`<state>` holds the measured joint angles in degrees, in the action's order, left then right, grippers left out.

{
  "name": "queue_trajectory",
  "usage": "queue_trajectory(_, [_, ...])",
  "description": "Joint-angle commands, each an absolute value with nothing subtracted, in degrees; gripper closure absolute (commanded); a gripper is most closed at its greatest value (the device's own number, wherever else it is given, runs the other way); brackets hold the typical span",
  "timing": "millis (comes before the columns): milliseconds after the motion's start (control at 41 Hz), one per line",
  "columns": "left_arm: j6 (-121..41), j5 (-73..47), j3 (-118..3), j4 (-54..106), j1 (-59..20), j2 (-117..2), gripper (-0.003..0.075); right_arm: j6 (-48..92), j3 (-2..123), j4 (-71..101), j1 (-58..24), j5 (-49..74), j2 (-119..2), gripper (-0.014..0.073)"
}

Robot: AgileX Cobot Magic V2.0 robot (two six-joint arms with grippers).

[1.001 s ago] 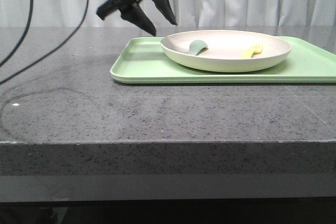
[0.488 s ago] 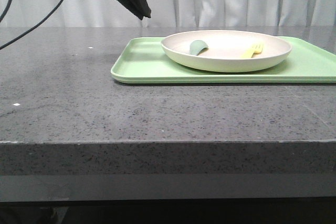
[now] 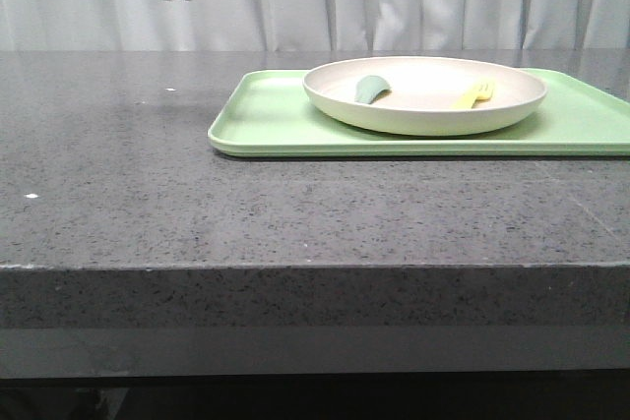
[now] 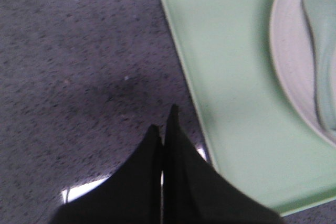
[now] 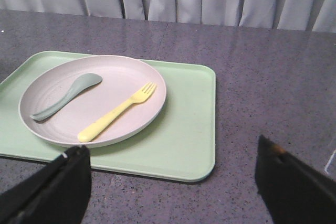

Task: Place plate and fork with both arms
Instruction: 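Open the left gripper and raise it away from the plate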

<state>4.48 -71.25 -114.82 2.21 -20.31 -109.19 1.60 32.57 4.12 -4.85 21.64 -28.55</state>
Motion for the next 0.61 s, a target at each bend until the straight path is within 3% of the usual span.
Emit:
queue_trajectory(0, [4.91,-65.84,-111.37,1.12,-17.96,-101.43,0.0738,1.84,34.29,3.8,-4.89,16.92,-29.1,-0.0058])
queue_trajectory(269, [4.91,-43.7,-85.77,1.12,-13.06,-83.48,0.0738,1.84,34.29,3.8,-4.89,16.92,-29.1,-0.0058])
queue_trajectory(586, [4.91,-17.94,-52.82,0.0,-13.03,-60.37,0.0738,1.84,34.29,3.8,-4.89,16.53,-29.1,-0.0058])
